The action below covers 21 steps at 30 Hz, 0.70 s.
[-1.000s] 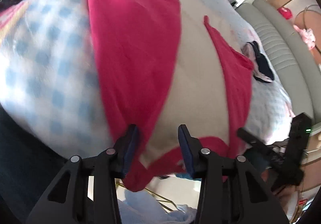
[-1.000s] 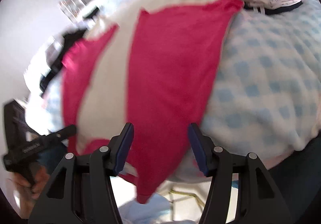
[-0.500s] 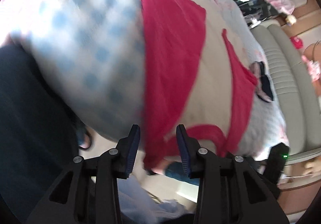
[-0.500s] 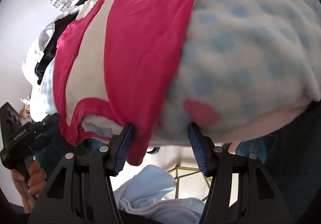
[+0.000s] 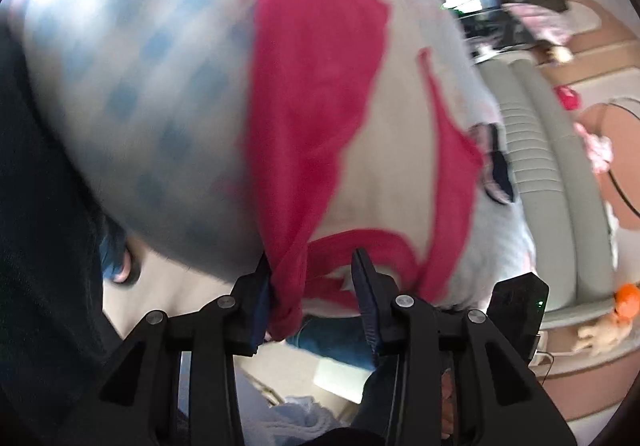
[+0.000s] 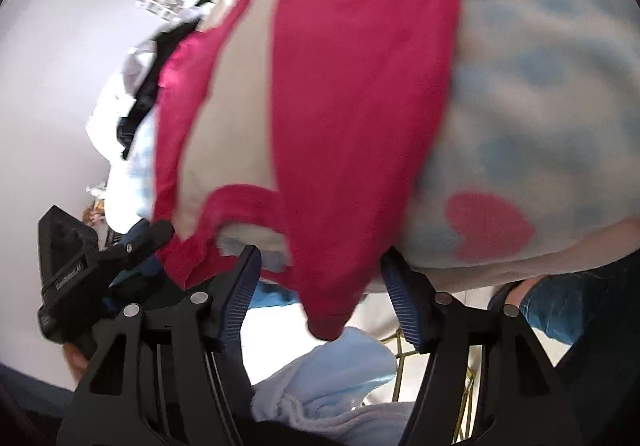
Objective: Fold clothes
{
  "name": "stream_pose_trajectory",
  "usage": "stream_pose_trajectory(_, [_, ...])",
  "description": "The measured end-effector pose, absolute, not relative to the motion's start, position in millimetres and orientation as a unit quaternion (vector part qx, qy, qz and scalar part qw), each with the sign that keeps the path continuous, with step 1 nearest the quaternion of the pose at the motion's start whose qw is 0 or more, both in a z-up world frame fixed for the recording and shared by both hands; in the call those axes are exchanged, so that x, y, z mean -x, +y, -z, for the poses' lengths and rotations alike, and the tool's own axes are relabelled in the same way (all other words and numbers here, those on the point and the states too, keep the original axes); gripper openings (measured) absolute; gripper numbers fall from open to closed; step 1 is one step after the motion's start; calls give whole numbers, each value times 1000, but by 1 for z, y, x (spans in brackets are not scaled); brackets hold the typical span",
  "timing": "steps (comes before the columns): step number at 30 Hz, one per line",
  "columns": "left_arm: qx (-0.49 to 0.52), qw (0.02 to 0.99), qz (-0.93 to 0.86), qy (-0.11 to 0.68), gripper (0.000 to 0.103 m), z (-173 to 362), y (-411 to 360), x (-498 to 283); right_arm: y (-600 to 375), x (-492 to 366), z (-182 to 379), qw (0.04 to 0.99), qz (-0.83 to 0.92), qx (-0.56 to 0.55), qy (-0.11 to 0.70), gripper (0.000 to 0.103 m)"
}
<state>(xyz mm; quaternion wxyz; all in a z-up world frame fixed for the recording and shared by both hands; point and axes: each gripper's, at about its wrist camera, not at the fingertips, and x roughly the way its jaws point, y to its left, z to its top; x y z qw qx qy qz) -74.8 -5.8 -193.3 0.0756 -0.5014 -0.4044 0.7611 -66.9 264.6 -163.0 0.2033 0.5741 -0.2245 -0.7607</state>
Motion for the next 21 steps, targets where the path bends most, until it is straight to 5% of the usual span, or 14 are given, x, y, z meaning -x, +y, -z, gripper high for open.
stream_pose_trajectory(4, [464,122,-739,-473,38,203,-12,78,262,69,161,211,762,-560,-249,52])
stream_pose_trajectory(10, [445,111,-783,-420,38,180,-3,79,260,79,146,226,766,-522,-299,52])
stream_pose_trajectory(17, [391,128,-830,-376,37,144,6,87,259,68,115,241,792,-495,-264,44])
stream_pose_trajectory(21, [451,124,-814,-346,38,163,-7,105,270,68,114,246,799,-484,-260,43])
